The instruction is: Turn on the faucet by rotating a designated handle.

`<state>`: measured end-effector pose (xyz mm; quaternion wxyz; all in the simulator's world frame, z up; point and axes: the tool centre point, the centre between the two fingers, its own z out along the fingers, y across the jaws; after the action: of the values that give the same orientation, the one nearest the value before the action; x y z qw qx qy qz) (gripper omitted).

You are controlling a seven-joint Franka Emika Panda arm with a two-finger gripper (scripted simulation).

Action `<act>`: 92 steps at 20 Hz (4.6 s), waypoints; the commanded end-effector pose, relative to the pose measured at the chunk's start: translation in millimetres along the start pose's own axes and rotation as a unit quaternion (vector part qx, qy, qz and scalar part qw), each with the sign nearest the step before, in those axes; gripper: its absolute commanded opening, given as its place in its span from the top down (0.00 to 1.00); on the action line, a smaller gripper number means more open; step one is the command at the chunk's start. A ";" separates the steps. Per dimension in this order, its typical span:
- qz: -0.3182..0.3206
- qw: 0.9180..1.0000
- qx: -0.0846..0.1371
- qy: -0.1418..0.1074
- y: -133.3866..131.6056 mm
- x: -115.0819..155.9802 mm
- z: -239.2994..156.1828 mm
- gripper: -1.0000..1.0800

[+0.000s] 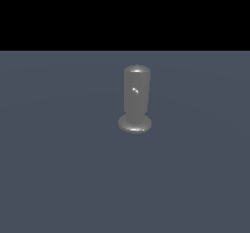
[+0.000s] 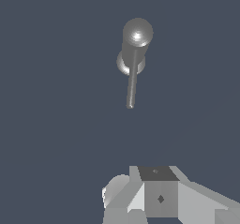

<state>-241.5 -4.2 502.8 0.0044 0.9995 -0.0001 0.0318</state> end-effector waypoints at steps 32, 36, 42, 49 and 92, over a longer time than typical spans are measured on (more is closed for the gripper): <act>0.039 0.999 0.002 -0.023 -27.1 38.0 205.8 1.00; 0.044 0.999 0.002 -0.026 -31.1 44.1 235.7 1.00; 0.050 0.998 0.003 -0.030 -35.2 51.4 267.4 1.00; 0.053 0.998 0.003 -0.032 -37.5 56.1 284.7 1.00; 0.033 0.999 -0.001 -0.015 113.2 86.9 276.5 1.00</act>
<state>-140.8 -117.2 234.4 0.0034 0.9993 -0.0339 0.0168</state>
